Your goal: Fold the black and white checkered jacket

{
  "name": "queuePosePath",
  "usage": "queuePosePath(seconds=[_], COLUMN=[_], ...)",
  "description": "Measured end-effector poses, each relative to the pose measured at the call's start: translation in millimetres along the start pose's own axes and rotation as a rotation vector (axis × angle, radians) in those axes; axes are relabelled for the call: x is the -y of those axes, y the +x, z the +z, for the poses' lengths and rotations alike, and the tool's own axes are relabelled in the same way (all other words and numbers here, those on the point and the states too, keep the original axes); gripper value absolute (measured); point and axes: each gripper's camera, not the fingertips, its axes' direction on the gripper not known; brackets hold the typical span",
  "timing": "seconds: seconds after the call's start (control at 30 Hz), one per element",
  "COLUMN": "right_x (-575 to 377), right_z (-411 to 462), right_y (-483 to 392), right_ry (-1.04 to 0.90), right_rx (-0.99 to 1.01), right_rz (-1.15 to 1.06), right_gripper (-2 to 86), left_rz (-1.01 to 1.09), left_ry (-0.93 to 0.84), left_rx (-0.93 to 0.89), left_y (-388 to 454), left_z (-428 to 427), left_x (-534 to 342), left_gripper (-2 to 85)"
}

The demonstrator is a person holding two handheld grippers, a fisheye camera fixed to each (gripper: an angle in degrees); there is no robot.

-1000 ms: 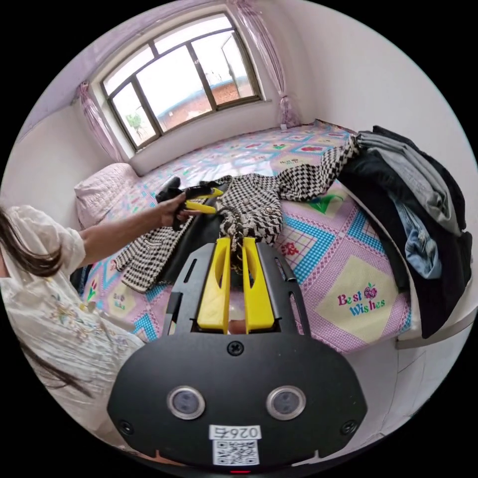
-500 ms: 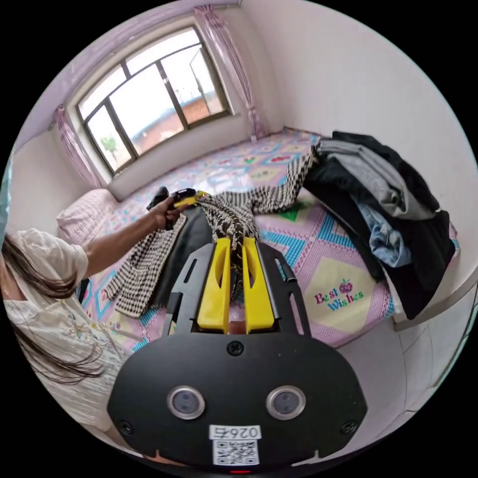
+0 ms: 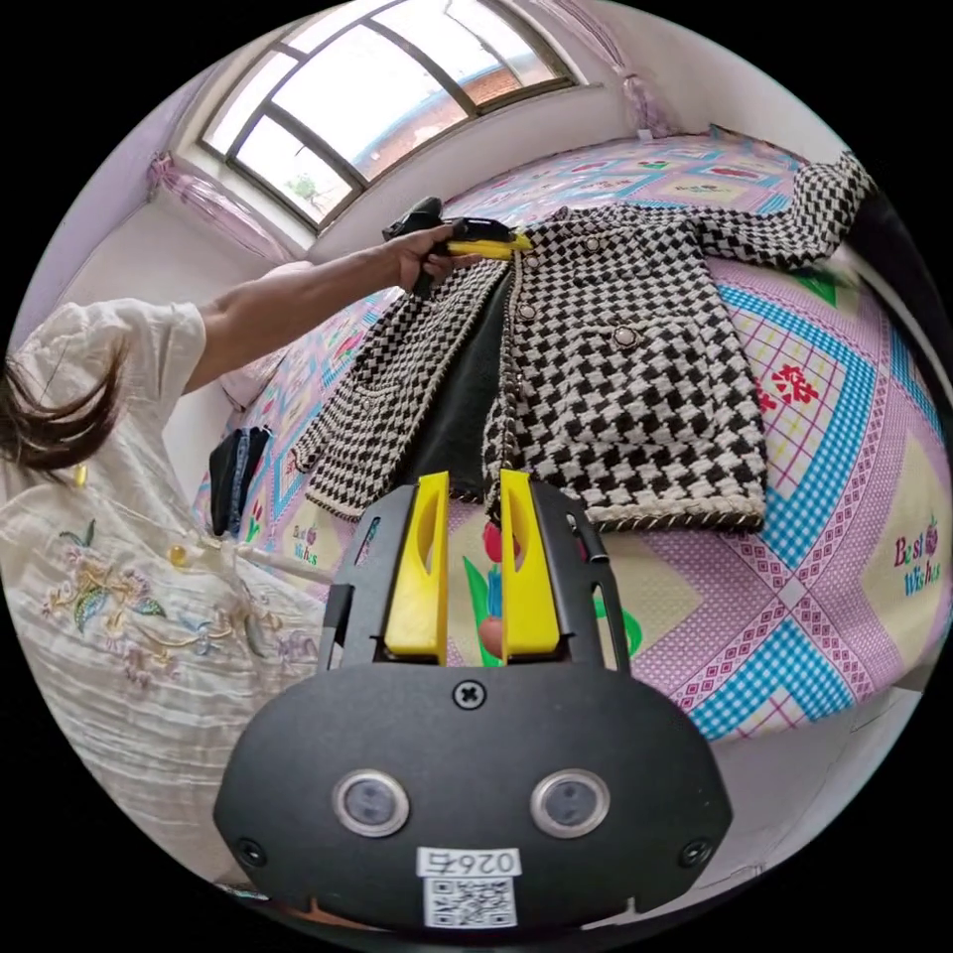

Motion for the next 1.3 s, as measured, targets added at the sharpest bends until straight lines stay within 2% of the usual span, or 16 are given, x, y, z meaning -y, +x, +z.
queuePosePath(seconds=[0.1,0.2,0.33,0.5,0.6,0.67,0.73,0.77,0.8,0.83,0.93,1.1,1.13,1.23,1.3], right_x=[-3,-6,-10,-5,2,8,12,14,15,15,13,19,21,22,20], right_z=[-10,-24,-38,-32,-18,4,24,18,12,-2,-23,14,17,14,12], right_y=[6,20,34,23,10,4,7,9,9,7,2,11,13,21,29], right_ry=[0.011,0.038,0.088,0.103,0.081,-0.002,-0.121,-0.088,-0.072,-0.022,0.026,-0.154,-0.165,-0.147,-0.136], right_rx=[-0.033,-0.058,-0.076,-0.061,-0.108,-0.196,-0.253,-0.224,-0.199,-0.163,-0.132,-0.079,-0.067,-0.06,-0.033], right_rz=[0.025,0.063,0.087,0.014,-0.047,-0.088,-0.092,-0.078,-0.08,-0.087,-0.131,-0.156,-0.157,-0.124,-0.087], right_gripper=[5.8,6.2,6.4,8.0,10.6,6.0,0.2,-0.7,-0.8,-1.0,-1.0,1.7,2.1,2.3,2.3], left_rz=[0.013,0.018,-0.029,-0.038,-0.053,-0.066,-0.069,-0.052,0.027,0.145,0.231,0.046,0.028,0.079,0.128], left_ry=[0.002,0.091,0.218,0.202,0.131,0.075,0.026,0.027,0.074,0.204,0.404,0.28,0.242,0.143,0.086], left_rx=[-0.021,-0.039,0.069,0.079,0.072,0.076,0.24,0.289,0.355,0.316,0.104,0.161,0.189,0.249,0.317], left_y=[0,2,4,14,20,23,38,45,64,85,95,55,50,50,55], left_z=[3,-11,-29,0,35,59,73,74,70,57,33,66,79,115,138], left_x=[-5,-15,-25,1,27,40,48,49,48,39,30,40,38,32,28], left_gripper=[7.9,8.2,8.2,11.8,13.5,11.4,3.8,2.6,0.4,-0.2,-0.6,0.9,4.7,12.5,13.9])
